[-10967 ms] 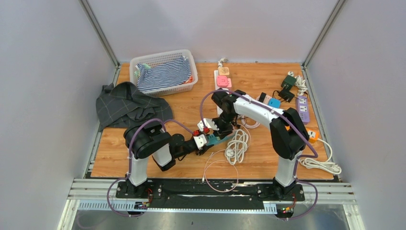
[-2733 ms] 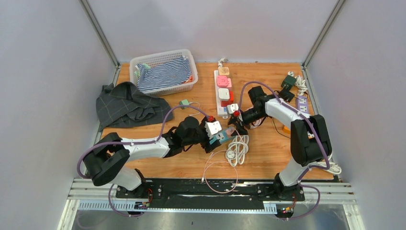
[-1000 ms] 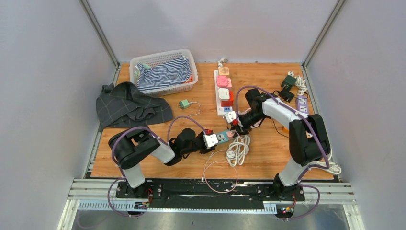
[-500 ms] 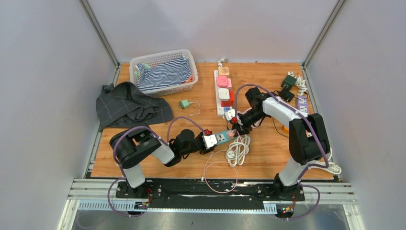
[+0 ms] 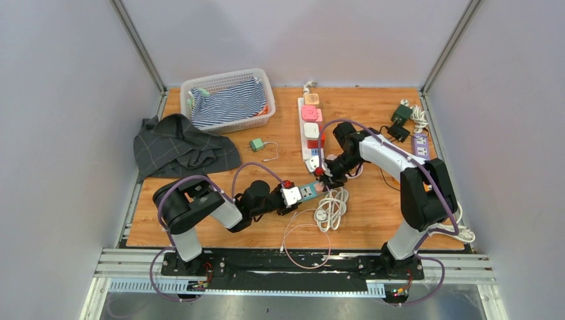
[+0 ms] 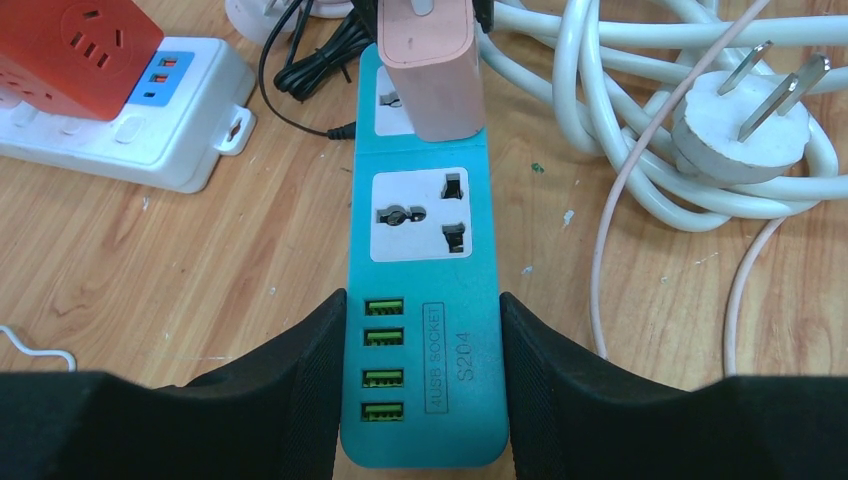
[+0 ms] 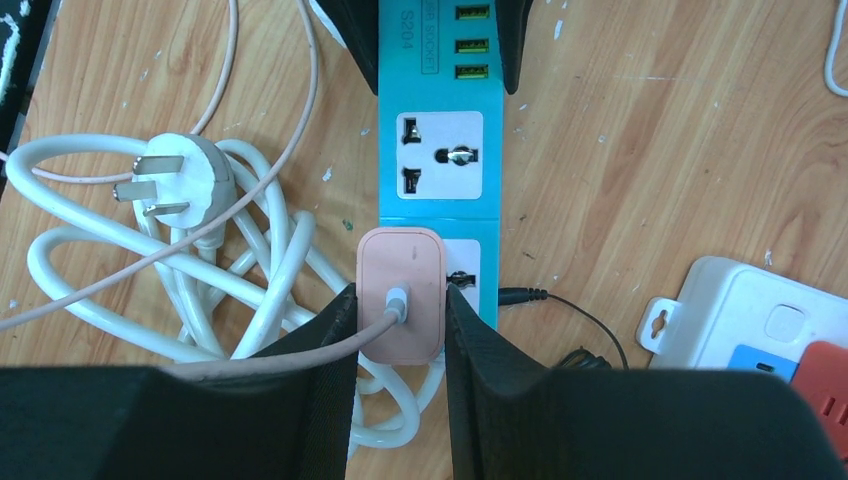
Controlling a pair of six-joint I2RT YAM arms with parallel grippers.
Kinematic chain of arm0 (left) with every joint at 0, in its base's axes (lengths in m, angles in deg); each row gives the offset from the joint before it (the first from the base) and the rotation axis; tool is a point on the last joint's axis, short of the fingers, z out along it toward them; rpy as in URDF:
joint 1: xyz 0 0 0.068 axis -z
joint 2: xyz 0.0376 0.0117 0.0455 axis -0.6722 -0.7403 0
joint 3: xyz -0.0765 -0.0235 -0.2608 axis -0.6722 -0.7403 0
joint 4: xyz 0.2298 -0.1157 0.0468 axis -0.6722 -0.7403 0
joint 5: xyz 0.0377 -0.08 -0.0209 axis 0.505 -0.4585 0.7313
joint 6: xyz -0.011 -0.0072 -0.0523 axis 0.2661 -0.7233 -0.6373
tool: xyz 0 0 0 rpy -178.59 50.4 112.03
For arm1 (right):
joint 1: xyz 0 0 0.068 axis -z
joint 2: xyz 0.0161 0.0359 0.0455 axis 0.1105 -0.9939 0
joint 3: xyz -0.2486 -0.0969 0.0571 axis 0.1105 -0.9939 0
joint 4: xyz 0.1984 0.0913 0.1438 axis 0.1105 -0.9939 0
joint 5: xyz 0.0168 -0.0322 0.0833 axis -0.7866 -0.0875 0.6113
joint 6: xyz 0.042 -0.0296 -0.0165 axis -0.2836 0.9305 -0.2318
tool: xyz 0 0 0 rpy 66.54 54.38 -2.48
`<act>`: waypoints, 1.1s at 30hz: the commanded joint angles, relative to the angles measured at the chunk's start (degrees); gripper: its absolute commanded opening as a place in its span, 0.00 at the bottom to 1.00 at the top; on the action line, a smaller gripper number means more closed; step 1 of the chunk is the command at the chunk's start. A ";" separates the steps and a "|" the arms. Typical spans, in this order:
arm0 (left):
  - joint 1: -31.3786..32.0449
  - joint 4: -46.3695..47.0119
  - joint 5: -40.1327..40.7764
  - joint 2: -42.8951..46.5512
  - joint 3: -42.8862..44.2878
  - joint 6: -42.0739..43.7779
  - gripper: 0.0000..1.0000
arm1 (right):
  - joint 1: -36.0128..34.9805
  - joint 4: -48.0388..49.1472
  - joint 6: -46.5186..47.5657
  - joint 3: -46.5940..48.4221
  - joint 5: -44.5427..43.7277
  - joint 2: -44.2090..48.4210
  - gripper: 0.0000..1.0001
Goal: Pull the plug off the socket
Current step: Remove the plug from the socket.
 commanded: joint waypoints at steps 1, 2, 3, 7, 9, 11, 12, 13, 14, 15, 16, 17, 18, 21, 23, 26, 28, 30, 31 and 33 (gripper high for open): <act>-0.15 2.49 -0.16 -1.55 -0.33 1.31 0.00 | -4.51 -3.05 -2.08 -0.52 -1.07 -2.90 0.00; -0.17 2.67 -0.12 -1.54 -0.46 1.30 0.00 | -4.28 -3.11 -2.07 -0.61 -2.09 -3.01 0.00; -0.18 2.89 -0.05 -1.48 -0.61 1.27 0.00 | -3.78 -3.05 -1.97 -0.78 -2.75 -3.02 0.00; -0.15 3.50 0.10 -1.26 -1.03 1.27 0.00 | 0.04 -3.07 -1.73 -1.22 -3.64 -2.81 0.00; -0.20 3.51 0.19 -1.08 -1.12 1.23 0.00 | 1.93 -3.08 -1.68 -1.52 -4.07 -2.43 0.00; -0.16 3.41 0.17 -1.01 -1.17 1.25 0.00 | 3.07 -2.96 -1.57 -1.88 -3.62 -1.97 0.00; -0.15 3.29 0.15 -1.04 -1.13 1.21 0.00 | 3.17 -2.88 -1.50 -2.00 -3.35 -1.85 0.00; -0.15 3.14 0.15 -0.97 -1.05 1.25 0.00 | 3.18 -2.87 -1.42 -2.06 -2.96 -1.80 0.00; -0.15 3.03 0.02 -0.98 -0.96 1.25 0.00 | 3.13 -2.87 -1.47 -1.99 -2.40 -1.86 0.00; -0.15 2.98 -0.02 -0.99 -0.95 1.23 0.00 | 2.84 -2.87 -1.55 -1.83 -1.86 -1.91 0.00; -0.15 2.98 -0.06 -1.03 -0.95 1.24 0.00 | 2.41 -2.87 -1.69 -1.73 -1.92 -2.03 0.00; -0.15 3.02 -0.07 -1.05 -0.95 1.23 0.00 | 1.87 -2.87 -1.74 -1.64 -2.20 -2.10 0.00; -0.15 3.13 0.02 -1.05 -0.95 1.24 0.00 | 1.27 -2.87 -1.81 -1.53 -2.28 -2.14 0.00; -0.15 3.21 -0.03 -1.33 -0.87 1.05 0.00 | -0.76 -2.87 -2.62 -1.02 -1.18 -2.23 0.00; -0.15 3.24 -0.03 -1.44 -0.82 1.01 0.00 | -2.34 -2.91 -3.23 -0.51 -0.89 -2.27 0.00; -0.15 3.63 0.25 -1.59 -0.92 0.93 0.00 | -4.63 -2.95 -4.11 0.26 -1.38 -2.32 0.00; -0.16 3.72 0.38 -1.66 -0.87 0.83 0.00 | -5.12 -3.13 -4.31 0.57 -1.32 -2.17 0.00; -0.20 3.72 0.40 -1.82 -0.84 0.75 0.00 | -5.16 -3.14 -4.29 0.56 -1.76 -2.06 0.00; -0.16 3.74 0.33 -1.84 -0.86 0.76 0.00 | -5.12 -3.18 -4.23 0.45 -2.29 -2.06 0.00; -0.15 3.85 0.38 -1.84 -0.85 0.73 0.00 | -4.87 -3.13 -3.99 0.28 -3.53 -2.13 0.00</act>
